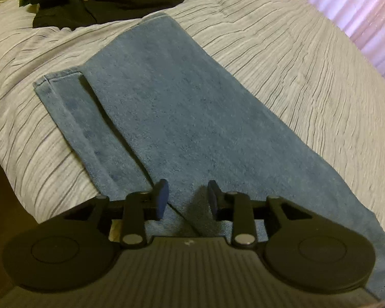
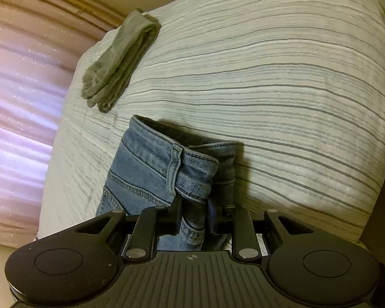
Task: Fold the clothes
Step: 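Grasp the jeans hem with the left gripper while the right gripper grasps the waistband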
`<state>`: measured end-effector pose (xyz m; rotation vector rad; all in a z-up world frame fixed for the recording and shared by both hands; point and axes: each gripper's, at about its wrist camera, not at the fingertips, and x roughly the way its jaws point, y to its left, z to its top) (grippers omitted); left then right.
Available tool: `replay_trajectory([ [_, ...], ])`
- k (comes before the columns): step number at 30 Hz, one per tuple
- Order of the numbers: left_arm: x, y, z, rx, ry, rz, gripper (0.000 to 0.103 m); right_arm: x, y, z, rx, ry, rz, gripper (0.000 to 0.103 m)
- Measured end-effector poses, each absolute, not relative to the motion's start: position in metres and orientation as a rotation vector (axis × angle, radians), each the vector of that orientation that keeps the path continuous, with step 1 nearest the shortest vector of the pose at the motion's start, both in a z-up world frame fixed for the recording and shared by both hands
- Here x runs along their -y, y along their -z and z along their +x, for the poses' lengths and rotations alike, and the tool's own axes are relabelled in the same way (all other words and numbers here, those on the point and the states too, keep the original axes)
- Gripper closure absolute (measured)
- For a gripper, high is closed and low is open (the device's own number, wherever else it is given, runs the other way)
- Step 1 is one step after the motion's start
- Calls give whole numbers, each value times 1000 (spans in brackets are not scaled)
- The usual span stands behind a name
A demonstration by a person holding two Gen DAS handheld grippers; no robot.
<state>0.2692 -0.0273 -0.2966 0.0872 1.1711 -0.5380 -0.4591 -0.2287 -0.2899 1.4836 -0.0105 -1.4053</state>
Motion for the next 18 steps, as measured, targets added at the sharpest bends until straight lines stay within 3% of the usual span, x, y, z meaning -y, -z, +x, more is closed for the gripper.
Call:
replay_trajectory([
  [3,23,298,273,-1169,546,98,76,232,285,-458,-35,1415,1465,81],
  [4,20,297,275,-1169,543,99,76,235,284,-457,-52,1422,1451,90],
  [10,-7,289,285,-1168,485,36,74,246,277,-448,-142,1447,1438,89],
  [15,-24,290,316,-1145,428,-45,68,248,275,-443,-142,1492,1460,89],
  [18,-26,299,337,-1151,408,-100,58,245,276,-441,-133,1521,1466,87],
])
